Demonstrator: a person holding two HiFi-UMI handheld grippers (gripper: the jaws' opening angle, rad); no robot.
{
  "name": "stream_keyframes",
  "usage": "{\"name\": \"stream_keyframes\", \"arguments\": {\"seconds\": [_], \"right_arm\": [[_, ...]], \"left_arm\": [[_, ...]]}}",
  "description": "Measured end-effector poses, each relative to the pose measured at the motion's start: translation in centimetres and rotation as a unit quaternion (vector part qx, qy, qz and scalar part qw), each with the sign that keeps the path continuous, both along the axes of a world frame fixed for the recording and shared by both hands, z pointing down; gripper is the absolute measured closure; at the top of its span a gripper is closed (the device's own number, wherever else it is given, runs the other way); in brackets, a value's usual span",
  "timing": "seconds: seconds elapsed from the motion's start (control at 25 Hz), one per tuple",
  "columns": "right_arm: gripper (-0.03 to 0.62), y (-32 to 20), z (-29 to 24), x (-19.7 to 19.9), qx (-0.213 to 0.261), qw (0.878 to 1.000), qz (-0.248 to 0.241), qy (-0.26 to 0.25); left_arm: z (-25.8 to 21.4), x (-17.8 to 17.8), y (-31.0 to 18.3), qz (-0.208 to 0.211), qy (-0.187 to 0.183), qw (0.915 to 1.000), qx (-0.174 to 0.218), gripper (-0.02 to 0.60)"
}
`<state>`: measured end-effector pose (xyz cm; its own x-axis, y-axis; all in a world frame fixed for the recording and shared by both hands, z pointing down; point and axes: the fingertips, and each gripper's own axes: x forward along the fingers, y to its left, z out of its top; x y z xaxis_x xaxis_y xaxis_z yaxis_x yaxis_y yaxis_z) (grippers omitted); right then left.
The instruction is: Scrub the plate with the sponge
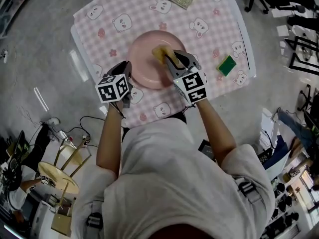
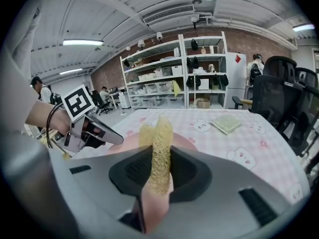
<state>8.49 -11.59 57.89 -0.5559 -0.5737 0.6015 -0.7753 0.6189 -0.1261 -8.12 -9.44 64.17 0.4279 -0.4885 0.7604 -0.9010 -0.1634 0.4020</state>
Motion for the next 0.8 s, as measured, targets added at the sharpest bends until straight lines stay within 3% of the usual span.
{"name": "stream_keyframes", "arguments": {"seconds": [0.24,0.44,0.8], "right_arm": [[0.51,-1.1,1.0,-0.3,-0.018,1.0,-0.023,-0.001],[0.51,-2.6,1.4,-0.5,-0.022,0.999,-0.038,0.024],[0.51,-5.4,4.8,-0.8,-0.011,0.987,-0.069,0.145]], "left_arm": [[1.3,0.9,-0.1,-0.008,0.012,0.9997,-0.019,0.514],[1.4,1.0,-0.1,-0.012,0.001,0.9997,-0.022,0.536],[1.0,1.5,-1.1,-0.015,0.023,0.9996,-0.002,0.551]]}}
